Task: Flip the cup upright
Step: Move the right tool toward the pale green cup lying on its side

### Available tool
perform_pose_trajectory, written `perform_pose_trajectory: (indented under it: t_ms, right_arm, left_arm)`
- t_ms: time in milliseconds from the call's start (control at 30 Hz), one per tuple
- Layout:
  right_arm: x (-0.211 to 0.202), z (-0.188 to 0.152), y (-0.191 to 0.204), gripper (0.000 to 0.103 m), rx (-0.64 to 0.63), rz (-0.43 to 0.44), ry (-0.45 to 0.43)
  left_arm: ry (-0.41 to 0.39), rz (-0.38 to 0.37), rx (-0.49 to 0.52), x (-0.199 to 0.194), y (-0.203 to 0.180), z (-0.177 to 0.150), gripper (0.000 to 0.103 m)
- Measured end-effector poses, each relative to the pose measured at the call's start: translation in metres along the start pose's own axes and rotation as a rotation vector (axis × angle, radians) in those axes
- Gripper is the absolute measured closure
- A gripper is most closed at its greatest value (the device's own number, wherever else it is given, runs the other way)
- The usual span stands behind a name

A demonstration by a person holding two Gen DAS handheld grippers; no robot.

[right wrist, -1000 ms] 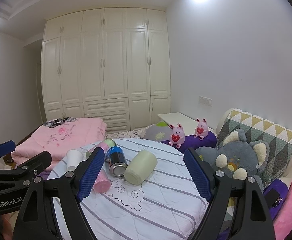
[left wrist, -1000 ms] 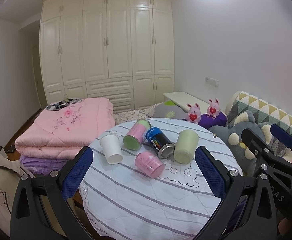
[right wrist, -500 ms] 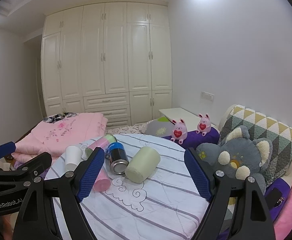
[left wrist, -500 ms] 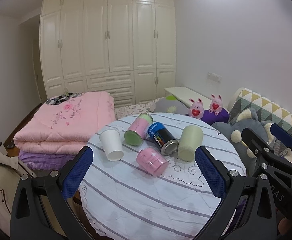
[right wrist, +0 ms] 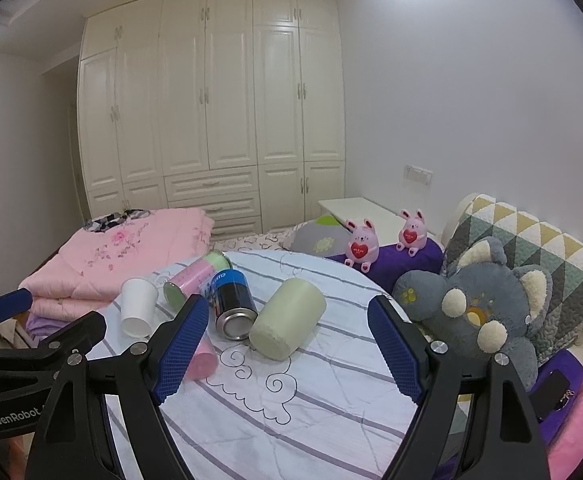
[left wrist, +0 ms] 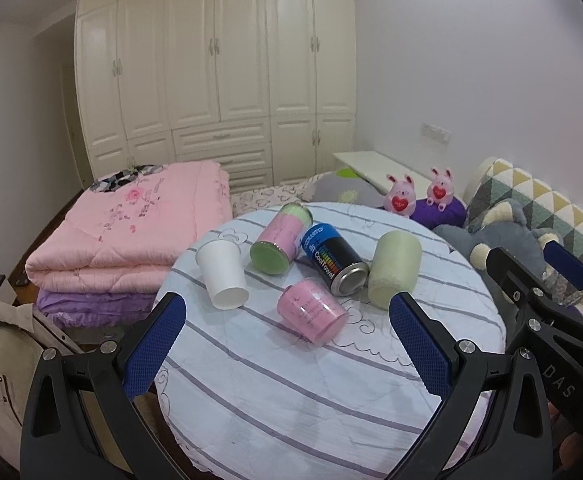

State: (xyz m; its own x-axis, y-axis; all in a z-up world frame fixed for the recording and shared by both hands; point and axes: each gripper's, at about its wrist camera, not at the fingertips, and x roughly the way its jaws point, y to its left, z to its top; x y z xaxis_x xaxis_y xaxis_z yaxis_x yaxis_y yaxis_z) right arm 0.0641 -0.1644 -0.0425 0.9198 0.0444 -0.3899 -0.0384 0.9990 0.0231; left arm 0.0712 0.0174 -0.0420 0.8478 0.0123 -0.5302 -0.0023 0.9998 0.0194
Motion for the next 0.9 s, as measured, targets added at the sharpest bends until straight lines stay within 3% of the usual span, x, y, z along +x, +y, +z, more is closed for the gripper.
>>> perform_pose_trajectory:
  t_ms: [900]
  right_arm:
    - [0.112,-0.005,-0.013,0.02,0.156,-0.005,0.252]
  left_arm:
    - [0.192,0.015,-0.004,0.118,-0.001,0.022,0.0]
